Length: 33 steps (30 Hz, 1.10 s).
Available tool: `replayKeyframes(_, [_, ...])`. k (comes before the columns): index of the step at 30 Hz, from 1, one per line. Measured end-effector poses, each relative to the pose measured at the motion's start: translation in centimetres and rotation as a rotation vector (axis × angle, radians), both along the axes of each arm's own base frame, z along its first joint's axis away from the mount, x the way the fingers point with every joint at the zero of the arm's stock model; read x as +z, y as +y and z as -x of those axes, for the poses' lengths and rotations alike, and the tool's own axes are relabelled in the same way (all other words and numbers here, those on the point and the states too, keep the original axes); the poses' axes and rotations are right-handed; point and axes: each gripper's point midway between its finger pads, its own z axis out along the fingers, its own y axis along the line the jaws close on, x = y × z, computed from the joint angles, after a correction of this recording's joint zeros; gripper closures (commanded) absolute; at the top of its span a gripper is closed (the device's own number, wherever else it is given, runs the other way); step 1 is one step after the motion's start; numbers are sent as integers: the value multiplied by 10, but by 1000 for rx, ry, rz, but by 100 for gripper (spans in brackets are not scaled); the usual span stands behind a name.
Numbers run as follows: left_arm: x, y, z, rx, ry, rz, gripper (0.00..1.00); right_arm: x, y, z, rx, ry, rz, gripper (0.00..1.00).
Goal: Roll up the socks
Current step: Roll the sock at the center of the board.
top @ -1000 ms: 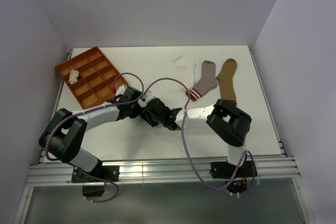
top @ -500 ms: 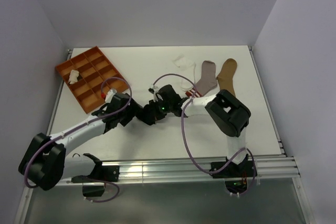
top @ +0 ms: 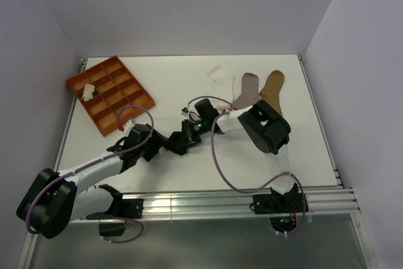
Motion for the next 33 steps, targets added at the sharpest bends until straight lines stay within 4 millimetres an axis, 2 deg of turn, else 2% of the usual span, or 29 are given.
replayKeyframes(14, [-4, -16, -14, 9, -13, 76, 39, -1, -1, 5, -44, 186, -25, 100])
replayKeyframes(25, [-7, -23, -18, 9, 3, 97, 43, 0, 1, 5, -110, 223, -70, 100])
replayKeyframes(28, [-10, -25, -20, 6, 15, 95, 52, 1, 1, 3, -126, 222, -79, 100])
replayKeyframes(30, [-12, -27, -23, 5, 21, 90, 63, 0, 2, 2, -133, 220, -81, 99])
replayKeyframes(33, [-15, -30, -29, -5, 38, 67, 74, -1, 2, 1, -141, 215, -77, 87])
